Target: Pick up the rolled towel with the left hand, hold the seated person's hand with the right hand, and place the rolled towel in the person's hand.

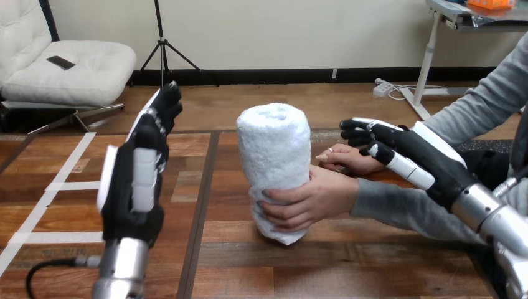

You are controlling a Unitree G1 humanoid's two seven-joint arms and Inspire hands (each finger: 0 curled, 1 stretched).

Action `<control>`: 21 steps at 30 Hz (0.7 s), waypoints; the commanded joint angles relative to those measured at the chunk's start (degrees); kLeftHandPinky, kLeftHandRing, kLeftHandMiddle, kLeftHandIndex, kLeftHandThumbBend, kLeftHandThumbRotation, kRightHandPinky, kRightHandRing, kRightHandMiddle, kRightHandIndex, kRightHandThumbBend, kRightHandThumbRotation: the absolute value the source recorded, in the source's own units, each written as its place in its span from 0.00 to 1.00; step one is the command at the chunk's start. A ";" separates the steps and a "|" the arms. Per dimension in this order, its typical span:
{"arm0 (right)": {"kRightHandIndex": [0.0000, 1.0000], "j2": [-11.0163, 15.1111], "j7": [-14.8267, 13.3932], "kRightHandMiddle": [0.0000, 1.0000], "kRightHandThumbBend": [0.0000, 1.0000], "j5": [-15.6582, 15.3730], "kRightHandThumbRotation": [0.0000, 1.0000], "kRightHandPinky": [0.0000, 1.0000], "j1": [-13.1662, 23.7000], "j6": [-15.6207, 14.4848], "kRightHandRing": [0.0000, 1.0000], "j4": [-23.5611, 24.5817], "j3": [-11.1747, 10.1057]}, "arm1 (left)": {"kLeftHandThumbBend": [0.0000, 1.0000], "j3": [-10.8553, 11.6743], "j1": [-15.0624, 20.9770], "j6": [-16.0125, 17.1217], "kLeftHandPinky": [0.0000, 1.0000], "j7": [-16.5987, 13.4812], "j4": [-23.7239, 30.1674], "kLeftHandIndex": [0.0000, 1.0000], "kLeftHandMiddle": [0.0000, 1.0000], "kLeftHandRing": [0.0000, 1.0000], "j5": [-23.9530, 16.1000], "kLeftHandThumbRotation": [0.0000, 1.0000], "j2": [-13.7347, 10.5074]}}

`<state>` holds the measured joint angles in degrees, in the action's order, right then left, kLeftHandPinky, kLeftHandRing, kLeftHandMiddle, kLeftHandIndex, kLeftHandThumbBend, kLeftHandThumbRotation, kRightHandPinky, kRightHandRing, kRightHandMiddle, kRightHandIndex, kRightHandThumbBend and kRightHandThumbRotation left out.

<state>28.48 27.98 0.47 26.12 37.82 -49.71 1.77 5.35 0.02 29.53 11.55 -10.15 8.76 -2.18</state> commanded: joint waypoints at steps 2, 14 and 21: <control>0.91 -3.01 -0.82 0.90 1.00 3.34 1.00 0.89 0.01 -0.30 0.90 7.08 -2.12 | 0.83 -0.26 -0.92 1.56 0.95 1.70 5.98 0.85 0.89 0.91 1.31 1.00 -1.33; 0.95 -7.14 2.19 0.93 1.00 12.68 1.00 0.93 -4.14 -2.56 0.94 15.59 -4.25 | 0.86 -0.47 -6.54 1.94 0.88 2.78 11.10 0.83 0.87 0.89 0.89 1.00 -1.52; 0.94 -9.79 1.59 0.91 1.00 16.31 1.00 0.93 -7.56 -4.54 0.92 22.40 -5.03 | 0.86 -0.95 -8.91 3.08 0.86 4.53 12.44 0.84 0.88 0.89 2.61 0.97 -1.10</control>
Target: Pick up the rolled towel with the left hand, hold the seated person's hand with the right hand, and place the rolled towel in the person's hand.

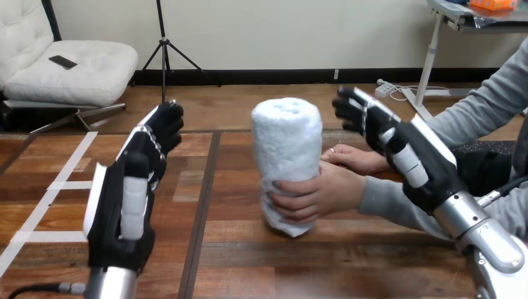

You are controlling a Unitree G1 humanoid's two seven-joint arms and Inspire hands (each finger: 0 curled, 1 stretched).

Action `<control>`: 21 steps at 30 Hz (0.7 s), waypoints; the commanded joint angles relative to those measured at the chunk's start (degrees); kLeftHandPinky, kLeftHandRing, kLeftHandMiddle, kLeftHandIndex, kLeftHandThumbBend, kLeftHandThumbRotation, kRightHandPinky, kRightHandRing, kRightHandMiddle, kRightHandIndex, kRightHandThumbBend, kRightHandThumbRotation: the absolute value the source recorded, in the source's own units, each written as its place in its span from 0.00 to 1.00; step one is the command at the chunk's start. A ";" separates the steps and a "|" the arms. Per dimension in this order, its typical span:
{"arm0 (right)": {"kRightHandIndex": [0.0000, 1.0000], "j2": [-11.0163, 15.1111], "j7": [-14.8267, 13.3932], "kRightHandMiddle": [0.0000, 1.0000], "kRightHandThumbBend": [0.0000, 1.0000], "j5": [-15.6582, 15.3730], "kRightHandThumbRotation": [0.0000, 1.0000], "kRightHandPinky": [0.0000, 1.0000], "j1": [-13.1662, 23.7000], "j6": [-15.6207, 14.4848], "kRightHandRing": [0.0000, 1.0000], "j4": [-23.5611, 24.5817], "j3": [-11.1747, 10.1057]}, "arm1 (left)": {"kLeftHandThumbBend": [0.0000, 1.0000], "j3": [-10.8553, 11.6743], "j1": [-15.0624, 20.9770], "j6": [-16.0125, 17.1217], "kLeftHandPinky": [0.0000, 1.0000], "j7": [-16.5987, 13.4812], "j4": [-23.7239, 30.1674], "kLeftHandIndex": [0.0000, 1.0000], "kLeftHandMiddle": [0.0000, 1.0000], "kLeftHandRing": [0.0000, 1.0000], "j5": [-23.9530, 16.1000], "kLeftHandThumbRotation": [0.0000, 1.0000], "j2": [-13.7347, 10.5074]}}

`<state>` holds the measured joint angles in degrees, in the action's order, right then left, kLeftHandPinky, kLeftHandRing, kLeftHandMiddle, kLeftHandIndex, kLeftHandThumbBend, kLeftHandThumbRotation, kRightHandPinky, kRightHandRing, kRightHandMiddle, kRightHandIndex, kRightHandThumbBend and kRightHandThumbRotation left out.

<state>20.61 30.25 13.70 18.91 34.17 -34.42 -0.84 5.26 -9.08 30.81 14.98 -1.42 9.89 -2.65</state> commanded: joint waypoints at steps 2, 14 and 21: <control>0.93 -2.32 -0.85 0.91 1.00 3.62 1.00 0.93 -1.14 -1.67 0.92 8.73 -2.52 | 0.86 -0.92 -0.16 1.93 0.85 1.37 3.95 0.85 0.89 0.90 1.90 0.96 -0.44; 0.91 -4.43 1.83 0.90 1.00 9.34 1.00 0.90 -6.09 -6.13 0.91 18.28 -2.70 | 0.84 -0.14 -1.01 3.31 0.83 -0.16 4.12 0.86 0.89 0.90 1.07 0.94 0.57; 0.91 -5.41 2.31 0.90 1.00 10.84 1.00 0.90 -8.88 -8.86 0.91 23.60 -2.57 | 0.84 1.02 0.49 5.25 0.83 -0.23 2.05 0.85 0.88 0.89 1.27 0.95 -0.29</control>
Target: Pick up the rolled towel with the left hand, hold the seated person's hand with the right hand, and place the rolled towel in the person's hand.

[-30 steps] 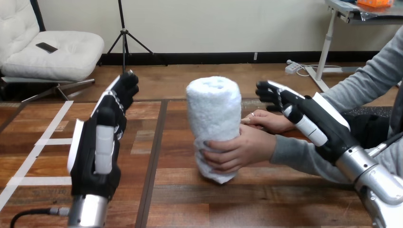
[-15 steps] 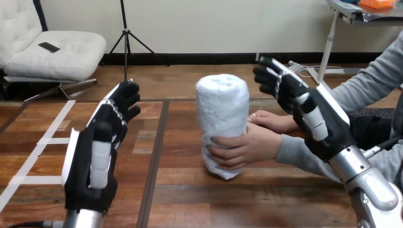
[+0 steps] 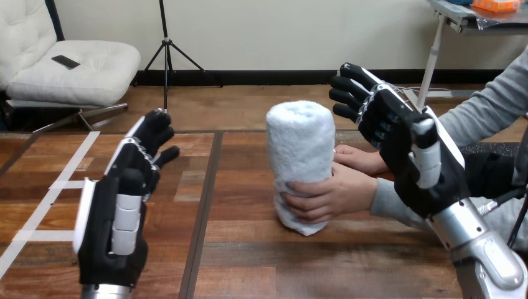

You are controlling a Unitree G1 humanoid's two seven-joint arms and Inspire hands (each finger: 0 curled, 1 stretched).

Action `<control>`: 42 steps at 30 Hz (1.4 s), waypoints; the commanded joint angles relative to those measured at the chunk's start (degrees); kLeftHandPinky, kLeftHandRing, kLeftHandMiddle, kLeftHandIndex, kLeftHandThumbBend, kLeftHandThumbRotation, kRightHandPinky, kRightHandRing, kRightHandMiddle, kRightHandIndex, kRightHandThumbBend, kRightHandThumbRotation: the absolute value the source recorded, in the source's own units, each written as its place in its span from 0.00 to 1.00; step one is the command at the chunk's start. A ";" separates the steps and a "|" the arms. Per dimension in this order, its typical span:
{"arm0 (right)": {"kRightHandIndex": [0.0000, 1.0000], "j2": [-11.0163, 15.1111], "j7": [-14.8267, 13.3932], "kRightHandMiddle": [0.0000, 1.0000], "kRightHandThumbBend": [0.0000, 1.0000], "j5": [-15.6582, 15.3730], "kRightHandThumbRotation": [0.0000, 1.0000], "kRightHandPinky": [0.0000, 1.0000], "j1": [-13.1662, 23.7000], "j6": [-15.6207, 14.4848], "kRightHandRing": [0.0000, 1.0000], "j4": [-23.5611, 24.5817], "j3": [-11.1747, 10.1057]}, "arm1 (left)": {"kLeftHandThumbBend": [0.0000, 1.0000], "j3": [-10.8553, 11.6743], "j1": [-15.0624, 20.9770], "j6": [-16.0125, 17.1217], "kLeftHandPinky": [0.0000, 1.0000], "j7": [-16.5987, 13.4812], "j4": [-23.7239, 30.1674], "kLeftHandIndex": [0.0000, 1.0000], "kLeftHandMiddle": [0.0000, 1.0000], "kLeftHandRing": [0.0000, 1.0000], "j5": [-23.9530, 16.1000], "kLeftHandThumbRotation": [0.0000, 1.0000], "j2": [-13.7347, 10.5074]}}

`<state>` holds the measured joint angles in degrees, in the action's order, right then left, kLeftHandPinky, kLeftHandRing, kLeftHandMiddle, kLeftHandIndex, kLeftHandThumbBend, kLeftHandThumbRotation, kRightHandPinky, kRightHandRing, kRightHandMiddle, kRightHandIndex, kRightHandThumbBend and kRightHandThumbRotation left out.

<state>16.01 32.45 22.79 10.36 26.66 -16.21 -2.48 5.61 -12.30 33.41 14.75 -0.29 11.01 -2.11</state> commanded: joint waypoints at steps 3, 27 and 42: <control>0.90 -1.23 -0.01 0.90 1.00 1.89 1.00 0.89 -1.36 -2.38 0.90 7.39 -0.91 | 0.82 0.98 4.25 3.45 0.83 0.46 0.19 0.86 0.87 0.88 0.84 0.95 -1.22; 0.86 -2.83 1.79 0.86 1.00 4.36 1.00 0.84 -5.74 -6.51 0.87 15.56 -1.15 | 0.78 2.79 5.40 6.17 0.85 2.29 -2.68 0.88 0.89 0.90 4.26 0.90 -2.22; 0.85 -2.48 4.23 0.85 1.00 5.67 1.00 0.81 -6.48 -6.99 0.86 16.40 -1.87 | 0.81 3.74 6.18 8.55 0.95 3.45 -4.88 0.88 0.89 0.92 5.72 0.88 -2.44</control>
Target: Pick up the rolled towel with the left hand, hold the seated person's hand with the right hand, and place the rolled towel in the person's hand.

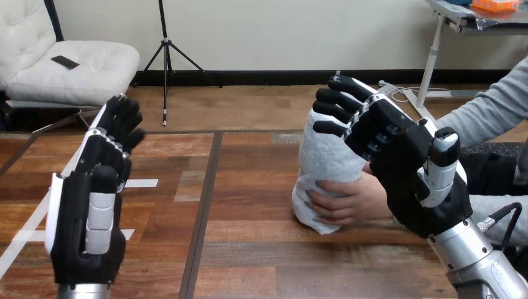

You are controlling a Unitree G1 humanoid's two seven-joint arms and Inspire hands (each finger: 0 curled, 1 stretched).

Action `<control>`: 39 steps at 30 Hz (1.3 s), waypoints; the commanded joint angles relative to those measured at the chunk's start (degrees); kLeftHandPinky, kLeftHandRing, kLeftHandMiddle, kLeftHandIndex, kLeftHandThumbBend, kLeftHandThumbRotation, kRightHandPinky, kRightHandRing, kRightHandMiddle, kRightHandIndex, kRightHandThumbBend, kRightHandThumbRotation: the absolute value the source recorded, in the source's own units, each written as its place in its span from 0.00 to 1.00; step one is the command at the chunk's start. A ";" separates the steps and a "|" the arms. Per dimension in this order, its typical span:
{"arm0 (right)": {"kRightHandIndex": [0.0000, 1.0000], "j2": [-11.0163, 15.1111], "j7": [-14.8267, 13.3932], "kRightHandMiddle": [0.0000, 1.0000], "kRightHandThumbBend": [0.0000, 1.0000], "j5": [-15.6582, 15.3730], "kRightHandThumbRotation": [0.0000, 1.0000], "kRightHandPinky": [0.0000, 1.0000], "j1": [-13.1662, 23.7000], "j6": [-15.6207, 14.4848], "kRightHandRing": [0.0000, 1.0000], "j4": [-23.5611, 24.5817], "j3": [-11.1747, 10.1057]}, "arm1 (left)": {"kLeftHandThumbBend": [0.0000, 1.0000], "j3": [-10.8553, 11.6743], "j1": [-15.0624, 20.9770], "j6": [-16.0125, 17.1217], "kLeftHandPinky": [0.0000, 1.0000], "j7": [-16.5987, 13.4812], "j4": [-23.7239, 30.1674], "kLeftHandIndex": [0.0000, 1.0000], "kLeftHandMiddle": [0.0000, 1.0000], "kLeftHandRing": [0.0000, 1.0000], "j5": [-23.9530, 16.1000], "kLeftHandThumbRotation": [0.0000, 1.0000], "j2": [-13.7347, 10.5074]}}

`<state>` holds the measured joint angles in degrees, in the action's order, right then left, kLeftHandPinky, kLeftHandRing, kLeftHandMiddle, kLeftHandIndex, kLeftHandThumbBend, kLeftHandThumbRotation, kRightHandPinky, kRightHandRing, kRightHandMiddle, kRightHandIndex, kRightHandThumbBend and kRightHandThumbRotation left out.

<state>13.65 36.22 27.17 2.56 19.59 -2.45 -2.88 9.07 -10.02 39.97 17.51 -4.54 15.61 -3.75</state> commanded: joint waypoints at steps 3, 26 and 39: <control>0.86 0.02 0.69 0.85 1.00 1.43 1.00 0.80 1.09 -0.21 0.85 3.09 -1.62 | 0.80 0.28 3.92 2.38 0.95 0.80 -0.82 0.88 0.89 0.91 0.96 0.88 -0.49; 0.87 0.48 4.81 0.86 1.00 4.53 1.00 0.79 0.04 -3.19 0.85 4.37 -2.46 | 0.81 -0.06 4.87 6.30 0.91 1.90 -3.68 0.85 0.87 0.90 2.62 0.93 -0.57; 0.90 -0.01 5.90 0.89 1.00 4.81 1.00 0.85 -0.62 -5.80 0.89 6.28 -1.99 | 0.76 -0.97 5.75 5.40 0.85 15.57 -4.86 0.89 0.87 0.88 19.27 0.78 2.54</control>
<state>13.84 42.14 31.29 0.67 14.10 0.07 -4.60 8.93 -7.86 44.74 30.21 -8.62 32.04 -2.89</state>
